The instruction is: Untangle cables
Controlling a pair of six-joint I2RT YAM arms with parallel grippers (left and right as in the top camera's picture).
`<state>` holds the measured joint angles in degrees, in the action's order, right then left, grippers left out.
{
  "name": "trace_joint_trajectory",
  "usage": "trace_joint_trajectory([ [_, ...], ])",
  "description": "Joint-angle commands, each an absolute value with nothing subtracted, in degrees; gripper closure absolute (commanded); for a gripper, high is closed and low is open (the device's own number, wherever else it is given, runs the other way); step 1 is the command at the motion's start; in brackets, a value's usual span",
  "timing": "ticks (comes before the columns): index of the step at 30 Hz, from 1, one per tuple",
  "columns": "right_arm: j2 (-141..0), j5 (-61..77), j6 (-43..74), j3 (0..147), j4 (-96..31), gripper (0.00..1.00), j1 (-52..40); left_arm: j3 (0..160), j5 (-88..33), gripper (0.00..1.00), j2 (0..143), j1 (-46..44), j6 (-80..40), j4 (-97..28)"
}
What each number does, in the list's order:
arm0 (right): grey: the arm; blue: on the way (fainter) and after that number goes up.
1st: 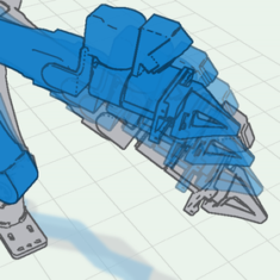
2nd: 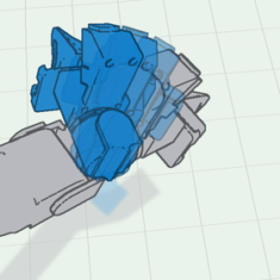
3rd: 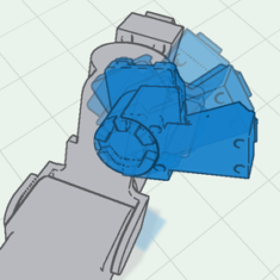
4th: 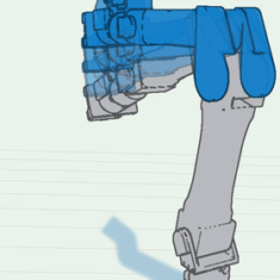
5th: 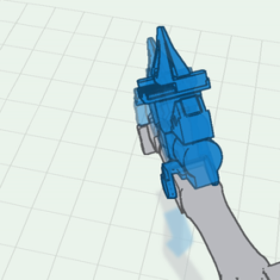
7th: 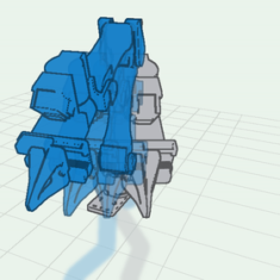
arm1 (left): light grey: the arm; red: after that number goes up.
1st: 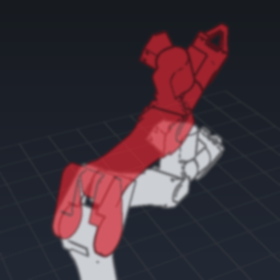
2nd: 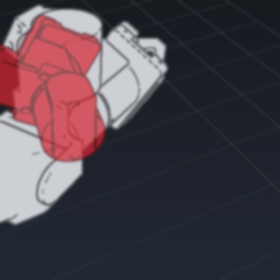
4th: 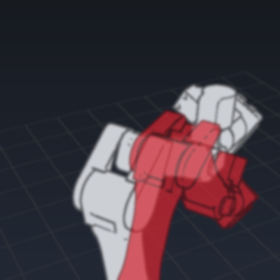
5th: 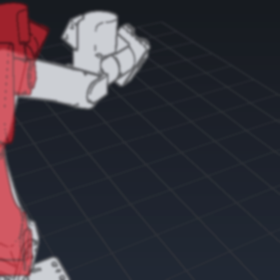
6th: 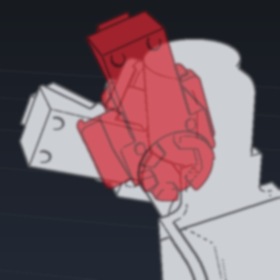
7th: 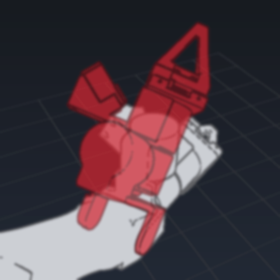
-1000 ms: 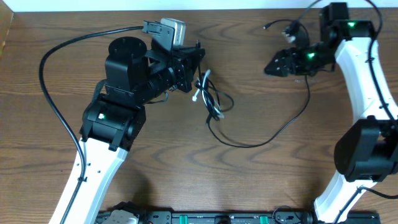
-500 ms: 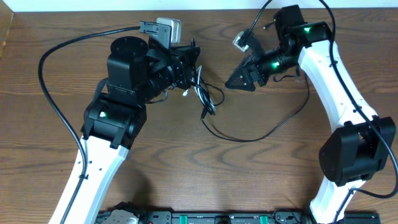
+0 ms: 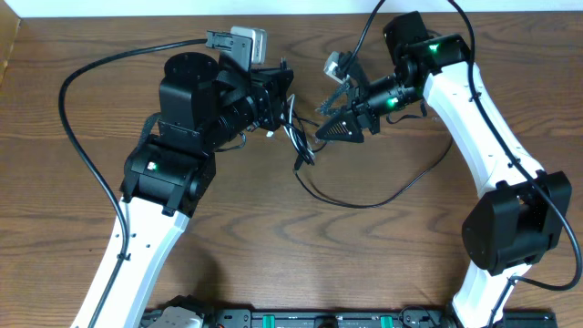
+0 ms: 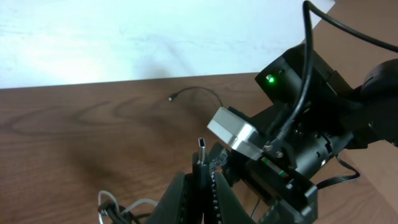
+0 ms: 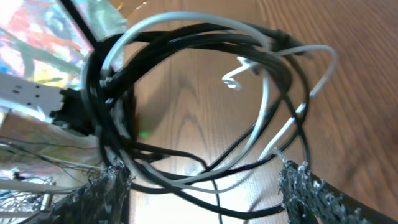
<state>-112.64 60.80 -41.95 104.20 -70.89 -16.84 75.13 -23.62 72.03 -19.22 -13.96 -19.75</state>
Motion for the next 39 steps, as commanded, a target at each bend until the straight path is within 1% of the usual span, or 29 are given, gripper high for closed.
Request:
trace_joint_trajectory([
  [1, -110.89, 66.39, -47.68, 104.75, -72.42, 0.24, -17.74, 75.83, -23.27, 0.93, 72.29, -18.92, -14.74, -20.40],
  [6, -110.89, 70.24, -49.84, 104.75, -72.82, 0.25, -18.85, 75.83, -23.31, 0.93, 72.29, -18.94, -15.29, -20.53],
  [9, -110.91, 69.43, -50.41, 104.75, -72.03, 0.29, -21.47, 75.83, -23.31, 0.93, 72.31, -18.94, -15.38, -20.53],
  [10, -110.91, 68.55, -50.39, 104.75, -71.29, 0.33, -22.37, 75.83, -23.33, 0.93, 72.31, -18.94, -15.38, -20.53],
  [12, -110.91, 66.26, -49.45, 104.75, -69.30, 0.46, -24.36, 75.83, -23.51, 0.93, 72.31, -18.94, -15.38, -20.67],
  [14, -110.91, 64.79, -46.61, 104.75, -67.16, 0.55, -25.39, 75.83, -23.49, 0.93, 72.31, -18.94, -15.38, -20.97],
  [15, -110.91, 63.46, -43.57, 104.75, -65.45, 0.66, -25.71, 75.83, -23.49, 0.93, 72.31, -18.94, -15.38, -21.43],
  [16, -110.91, 62.59, -41.71, 104.75, -64.58, 0.72, -25.71, 75.83, -23.49, 0.93, 72.31, -18.94, -15.35, -21.89],
  [17, -110.91, 60.73, -38.48, 104.75, -63.42, 0.82, -25.71, 75.83, -23.46, 0.93, 72.31, -18.94, -15.35, -22.46],
  [18, -110.91, 59.53, -36.60, 104.73, -62.81, 0.88, -25.71, 75.83, -23.44, 0.93, 72.31, -18.94, -15.33, -22.85],
  [19, -110.91, 57.04, -32.77, 104.75, -61.91, 0.99, -25.69, 75.83, -23.18, 0.93, 72.31, -18.92, -15.29, -23.81],
  [21, -110.91, 54.19, -28.12, 104.75, -60.97, 0.99, -25.45, 75.83, -21.50, 0.93, 72.31, -18.92, -15.31, -25.45],
  [22, -110.91, 50.54, -21.93, 104.73, -59.83, 0.99, -25.04, 75.83, -18.31, 0.93, 72.34, -18.92, -15.31, -27.83],
  [23, -110.91, 45.45, -13.19, 104.75, -58.85, 0.99, -24.27, 75.83, -12.64, 0.93, 72.66, -18.92, -15.31, -32.91],
  [25, -110.91, 43.77, -10.70, 104.75, -58.89, 0.99, -23.90, 75.72, -10.11, 0.93, 73.34, -18.92, -15.03, -36.29],
  [26, -110.91, 43.86, -10.92, 104.75, -59.29, 0.99, -23.83, 75.55, -9.56, 0.93, 74.22, -18.92, -12.80, -38.63],
  [28, -110.91, 45.10, -15.31, 104.75, -61.14, 0.99, -23.99, 75.55, -9.61, 0.92, 75.40, -18.92, -9.80, -40.25],
  [30, -110.91, 47.94, -24.62, 104.75, -66.08, 0.99, -24.29, 75.55, -9.87, 0.83, 77.21, -18.65, -6.52, -41.17],
  [31, -110.91, 48.42, -27.40, 104.75, -68.03, 0.99, -24.32, 75.55, -10.02, 0.83, 77.78, -18.15, -6.35, -41.25],
  [32, -110.91, 48.40, -30.83, 104.75, -70.41, 0.99, -24.32, 75.55, -10.79, 0.78, 78.35, -17.28, -6.13, -41.23],
  [33, -110.91, 48.31, -33.28, 104.75, -71.88, 0.99, -24.25, 75.55, -11.55, 0.77, 78.59, -16.71, -5.82, -41.12],
  [35, -110.91, 48.34, -40.64, 104.73, -76.29, 0.99, -23.97, 75.55, -15.81, 0.73, 79.44, -13.50, -4.45, -40.73],
  [36, -110.91, 48.38, -44.45, 104.75, -78.43, 0.99, -23.77, 75.55, -18.37, 0.69, 79.81, -11.70, -3.66, -40.62],
  [37, -110.91, 48.36, -50.98, 104.75, -82.08, 0.99, -23.40, 75.55, -23.88, 0.64, 80.42, -8.36, -1.54, -40.45],
  [38, -110.91, 48.42, -53.45, 104.75, -83.50, 0.99, -23.27, 75.55, -27.57, 0.61, 80.84, -6.52, 0.12, -40.32],
  [39, -110.91, 48.40, -58.46, 104.75, -86.26, 0.99, -23.20, 75.55, -33.06, 0.57, 81.43, -4.34, 2.68, -40.23],
])
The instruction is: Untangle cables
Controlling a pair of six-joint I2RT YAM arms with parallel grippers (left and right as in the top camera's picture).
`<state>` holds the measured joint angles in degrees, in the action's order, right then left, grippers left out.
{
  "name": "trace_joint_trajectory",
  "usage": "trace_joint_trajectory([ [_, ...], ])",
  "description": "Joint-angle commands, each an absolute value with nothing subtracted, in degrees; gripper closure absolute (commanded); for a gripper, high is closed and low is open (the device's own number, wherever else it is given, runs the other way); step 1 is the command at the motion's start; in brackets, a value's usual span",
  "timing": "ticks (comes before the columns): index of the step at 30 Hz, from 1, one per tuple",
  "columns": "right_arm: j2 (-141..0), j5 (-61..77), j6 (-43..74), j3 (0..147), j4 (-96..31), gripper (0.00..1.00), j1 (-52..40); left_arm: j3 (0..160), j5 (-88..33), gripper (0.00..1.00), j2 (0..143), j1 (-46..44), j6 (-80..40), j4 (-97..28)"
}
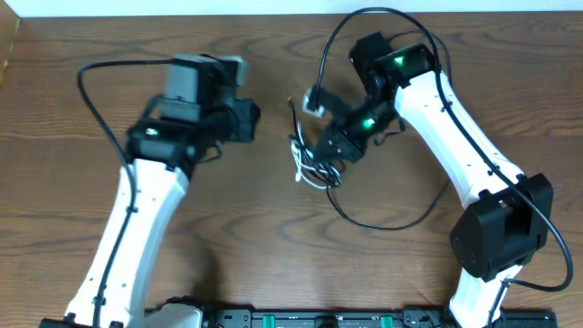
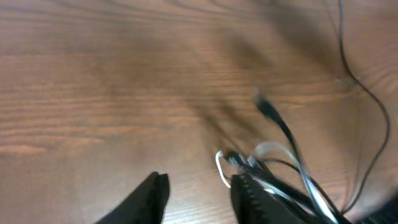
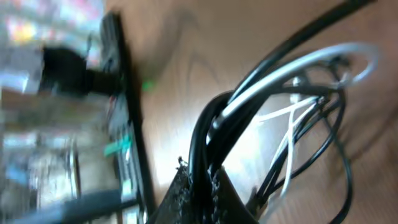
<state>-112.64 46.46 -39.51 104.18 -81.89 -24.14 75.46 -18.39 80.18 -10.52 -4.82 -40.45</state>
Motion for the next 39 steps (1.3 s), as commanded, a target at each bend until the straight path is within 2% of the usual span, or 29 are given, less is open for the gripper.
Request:
trace_joint_trajectory([
  [1, -110.91, 48.40, -63.02, 104.75, -88.49, 0.99, -23.20, 75.55, -38.46, 0.52, 82.06, -2.72, 5.45, -40.25],
  [4, -110.91, 48.45, -74.24, 104.75, -93.49, 0.99, -23.38, 75.55, -54.37, 0.44, 85.21, 0.08, 13.87, -40.58],
  [7, -110.91, 50.37, -82.17, 104.75, -97.27, 0.99, -23.29, 75.55, -63.26, 0.37, 89.76, -0.97, 21.98, -42.50],
  [10, -110.91, 53.19, -82.39, 104.75, -97.32, 0.99, -22.28, 75.55, -67.20, 0.36, 93.06, -2.50, 28.49, -45.04],
  [21, -110.91, 56.86, -81.43, 104.73, -97.32, 0.99, -17.74, 75.55, -73.56, 0.36, 96.99, -6.28, 42.04, -47.66],
  [33, -110.91, 57.17, -80.82, 104.73, -97.32, 0.99, -17.54, 75.57, -77.52, 0.36, 96.95, -7.99, 41.74, -38.65],
  [39, -110.91, 57.19, -80.62, 104.73, -97.32, 0.99, -17.56, 75.55, -67.53, 0.36, 96.99, -12.10, 42.22, -39.70],
])
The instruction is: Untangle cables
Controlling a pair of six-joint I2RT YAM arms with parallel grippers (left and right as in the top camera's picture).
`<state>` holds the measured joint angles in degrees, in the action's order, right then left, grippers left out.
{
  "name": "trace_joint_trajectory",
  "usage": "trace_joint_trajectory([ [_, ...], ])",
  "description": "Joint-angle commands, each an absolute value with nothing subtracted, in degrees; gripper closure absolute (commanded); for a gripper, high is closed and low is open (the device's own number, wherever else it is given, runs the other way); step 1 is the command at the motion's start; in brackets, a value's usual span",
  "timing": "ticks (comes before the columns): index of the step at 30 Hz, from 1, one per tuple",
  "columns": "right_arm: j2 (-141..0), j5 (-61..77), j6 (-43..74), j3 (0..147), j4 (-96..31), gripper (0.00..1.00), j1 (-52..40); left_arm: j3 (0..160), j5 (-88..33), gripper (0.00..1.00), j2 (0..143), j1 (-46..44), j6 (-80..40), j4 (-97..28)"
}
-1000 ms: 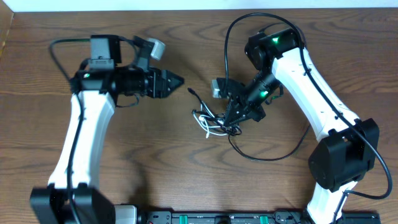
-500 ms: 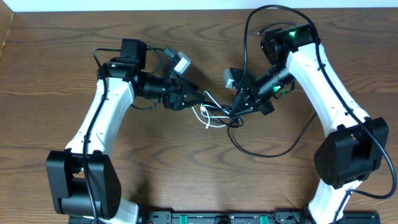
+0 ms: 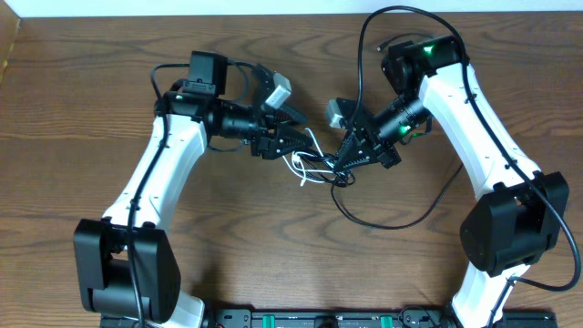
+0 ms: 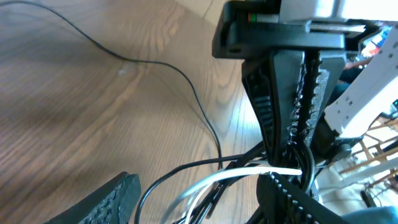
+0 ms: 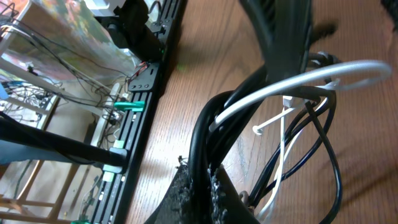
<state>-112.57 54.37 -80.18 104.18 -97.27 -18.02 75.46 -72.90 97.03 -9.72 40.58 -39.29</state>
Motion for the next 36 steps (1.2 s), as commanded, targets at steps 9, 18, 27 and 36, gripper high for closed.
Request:
trace_joint_trajectory([
  [9, -110.91, 57.39, -80.18, 104.73, -97.32, 0.99, -17.41, 75.55, -63.13, 0.61, 96.99, -15.94, 43.22, -36.77],
  [18, -110.91, 57.32, -68.27, 104.73, -95.53, 0.99, -14.96, 75.57, -28.49, 0.93, 95.55, -13.41, 1.48, -19.33],
  [27, -110.91, 46.57, -33.41, 104.53, -82.41, 0.99, -12.19, 75.64, -7.97, 0.93, 79.77, -12.75, -0.10, -19.42],
  [36, -110.91, 33.61, -16.03, 104.51, -77.17, 0.99, -12.19, 75.64, 3.75, 0.93, 65.82, -10.76, -0.14, -24.40],
])
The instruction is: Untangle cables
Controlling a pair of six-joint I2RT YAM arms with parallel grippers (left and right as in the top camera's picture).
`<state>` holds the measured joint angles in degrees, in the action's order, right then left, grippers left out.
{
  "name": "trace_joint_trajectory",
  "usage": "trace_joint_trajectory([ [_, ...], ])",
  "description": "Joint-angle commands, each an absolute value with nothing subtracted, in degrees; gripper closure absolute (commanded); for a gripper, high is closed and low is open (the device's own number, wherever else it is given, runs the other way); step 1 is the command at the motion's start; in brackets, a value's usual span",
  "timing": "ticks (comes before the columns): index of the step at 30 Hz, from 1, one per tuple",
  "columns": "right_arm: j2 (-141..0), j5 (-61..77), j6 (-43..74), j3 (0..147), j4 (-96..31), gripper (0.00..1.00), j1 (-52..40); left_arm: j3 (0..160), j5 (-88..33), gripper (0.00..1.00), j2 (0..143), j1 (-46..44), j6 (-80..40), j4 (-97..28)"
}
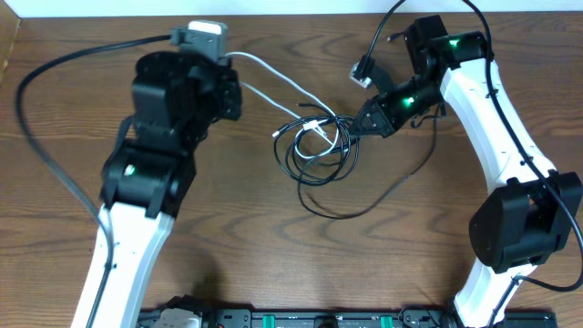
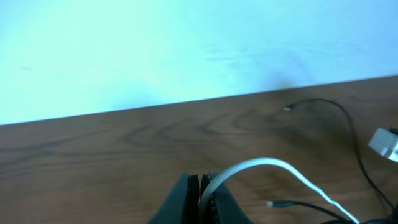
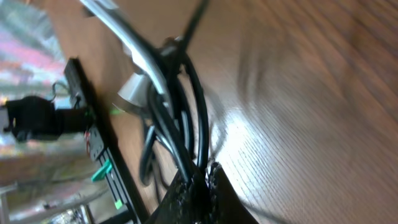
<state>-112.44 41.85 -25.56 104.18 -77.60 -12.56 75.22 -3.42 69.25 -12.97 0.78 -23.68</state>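
A tangle of black cables [image 1: 319,159] lies mid-table, with a white cable [image 1: 273,77] running out of it to the upper left. My left gripper [image 2: 202,183] is shut on that white cable [image 2: 261,165], raised at the left back. My right gripper [image 1: 357,125] sits at the right edge of the tangle, shut on black cable strands [image 3: 186,134]. The white strand [image 3: 134,37] passes across the right wrist view.
A long black loop [image 1: 383,196] trails from the tangle toward the front right. A thin black cable end [image 2: 317,106] lies near the back edge of the wooden table [image 1: 273,255]. A black rail [image 1: 301,319] runs along the front edge.
My left gripper was open at the tangle beside the right gripper; now it is shut on the white cable, drawn away to the upper left. The white cable stretches out of the tangle.
At first both grippers were close together at the back, left shut on a black plug, right open around the loops. Then the left stood apart and open while the right was shut on the bundle. Later both met at the tangle. Now the left holds the white cable pulled out leftward.
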Motion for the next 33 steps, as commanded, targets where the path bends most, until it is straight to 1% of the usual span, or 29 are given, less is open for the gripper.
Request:
trace_joint_trajectory([
  [1, -110.91, 32.23, -14.37, 104.51, -76.66, 0.99, -12.10, 75.64, 3.73, 0.93, 64.86, -9.96, -0.34, -25.15],
  [10, -110.91, 22.06, -1.74, 104.18, -73.08, 0.99, -12.08, 75.64, 3.77, 0.93, 60.82, -5.10, -2.28, -29.71],
  [16, -110.91, 15.07, 3.09, 101.82, -71.79, 0.99, -12.08, 76.07, 3.70, 0.93, 60.38, 1.67, -4.43, -27.07],
  [20, -110.91, 13.85, 5.48, 96.84, -67.46, 0.99, -12.03, 76.31, 3.42, 0.93, 60.07, 5.50, -5.28, -23.73],
  [26, -110.91, 13.76, 7.14, 89.86, -61.28, 0.99, -12.03, 79.07, 1.98, 0.92, 60.05, 5.61, -5.26, -18.87],
  [29, -110.93, 10.94, 9.91, 85.62, -57.36, 0.99, -11.77, 81.93, 1.96, 0.93, 60.05, 5.61, -5.26, -14.98],
  [33, -110.96, 11.11, 10.68, 82.00, -54.57, 0.98, -10.39, 85.01, 1.06, 0.93, 60.05, 5.61, -5.26, -14.46],
])
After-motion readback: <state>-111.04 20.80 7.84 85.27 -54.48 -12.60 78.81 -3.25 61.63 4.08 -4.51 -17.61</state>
